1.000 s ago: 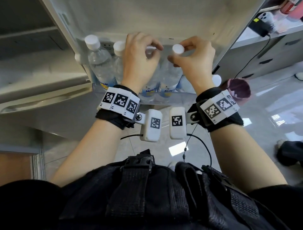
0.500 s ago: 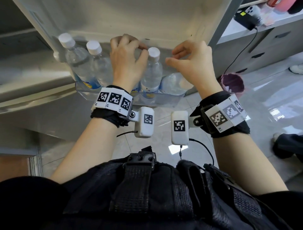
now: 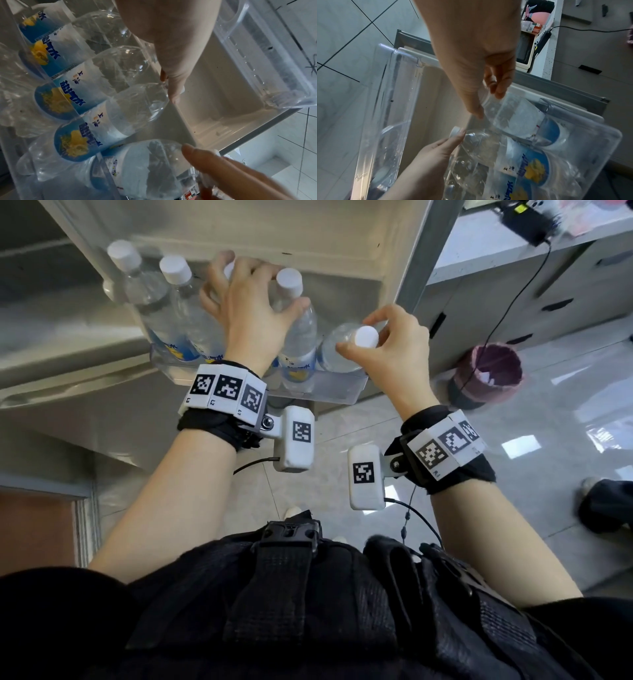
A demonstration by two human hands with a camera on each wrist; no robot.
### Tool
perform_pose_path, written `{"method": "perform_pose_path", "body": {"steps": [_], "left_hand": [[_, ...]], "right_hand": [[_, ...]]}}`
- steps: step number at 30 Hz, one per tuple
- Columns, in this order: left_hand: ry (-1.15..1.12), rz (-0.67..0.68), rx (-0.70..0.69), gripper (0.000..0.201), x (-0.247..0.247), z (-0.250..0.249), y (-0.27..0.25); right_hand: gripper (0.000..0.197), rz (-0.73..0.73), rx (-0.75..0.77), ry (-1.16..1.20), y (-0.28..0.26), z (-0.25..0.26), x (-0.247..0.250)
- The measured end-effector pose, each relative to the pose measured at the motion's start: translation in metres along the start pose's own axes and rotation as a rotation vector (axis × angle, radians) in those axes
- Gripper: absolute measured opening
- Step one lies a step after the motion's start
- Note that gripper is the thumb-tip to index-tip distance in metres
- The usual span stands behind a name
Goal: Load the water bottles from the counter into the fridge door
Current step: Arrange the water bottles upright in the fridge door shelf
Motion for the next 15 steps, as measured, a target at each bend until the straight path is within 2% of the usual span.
{"method": "perform_pose_path", "body": {"steps": [2,4,8,12,15], "left_hand": [[0.029,0.023,0.011,0.049,-0.002,-0.001,0.004],[0.029,0.034,0.023,0.052,-0.003,-0.002,0.009],[-0.025,0.057,0.015,0.050,-0.003,-0.004,0.020],[0.013,0.071,-0.022,0.049,-0.005,-0.006,0.026],[0.021,0.066,-0.057,0.047,-0.006,-0.008,0.025]], "right_hand": [[0.027,-0.065,0.019,0.049,0.007,0.006,0.007],[0.023,-0.070,0.050,0.079,0.017,0.015,0.009],[0.025,-0.001,0.129,0.043,0.035,0.039,0.001],[0.029,0.129,0.131,-0.049,0.047,0.041,-0.015],[0.031,0.071,0.121,-0.040,0.051,0.041,-0.013]]}}
Point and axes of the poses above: each hand's wrist, its own y-axis towards the middle knuckle, its own x-axis out of the back of the hand, z = x × y, the point moved 10 cm from there along y, towards the middle knuckle
